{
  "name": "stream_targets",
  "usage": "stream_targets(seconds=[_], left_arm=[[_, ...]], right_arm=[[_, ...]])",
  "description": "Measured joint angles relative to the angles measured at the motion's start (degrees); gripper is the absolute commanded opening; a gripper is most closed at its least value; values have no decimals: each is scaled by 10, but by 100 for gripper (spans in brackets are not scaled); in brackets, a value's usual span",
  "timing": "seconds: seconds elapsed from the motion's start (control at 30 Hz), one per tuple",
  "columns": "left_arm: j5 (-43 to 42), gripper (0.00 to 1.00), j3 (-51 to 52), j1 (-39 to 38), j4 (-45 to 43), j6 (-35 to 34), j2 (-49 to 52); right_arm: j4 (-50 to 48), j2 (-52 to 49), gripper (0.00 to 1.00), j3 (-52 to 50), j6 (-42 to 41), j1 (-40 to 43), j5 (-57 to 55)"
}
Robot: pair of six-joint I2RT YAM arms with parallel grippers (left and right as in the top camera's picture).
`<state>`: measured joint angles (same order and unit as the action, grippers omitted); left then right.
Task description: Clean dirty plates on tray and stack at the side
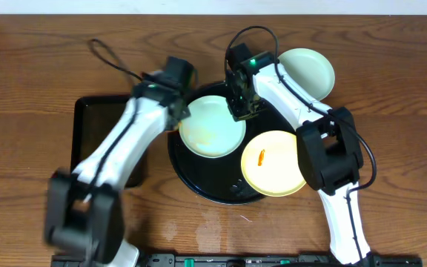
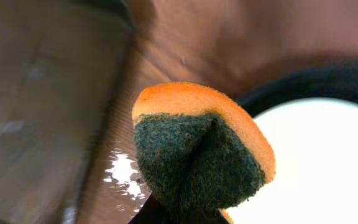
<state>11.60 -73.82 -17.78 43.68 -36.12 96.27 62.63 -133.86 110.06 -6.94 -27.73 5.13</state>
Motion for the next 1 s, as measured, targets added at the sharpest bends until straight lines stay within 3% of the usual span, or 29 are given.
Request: stream_targets(seconds=[0.2,0.53,0.77,1.0], left_arm=[[12,7,-4,58,40,1,-120],[18,7,-2,198,97,2,-132],[6,8,10,259,99,2,-132],[-9,8,10,269,102,15,-132]], right_arm=[[-14,52,1,0,22,-2,-73],[-52,156,1,0,102,-65,-290],[-116,169,1,0,234,-154,-495],[-175,169,1,0,381,-213,-601]])
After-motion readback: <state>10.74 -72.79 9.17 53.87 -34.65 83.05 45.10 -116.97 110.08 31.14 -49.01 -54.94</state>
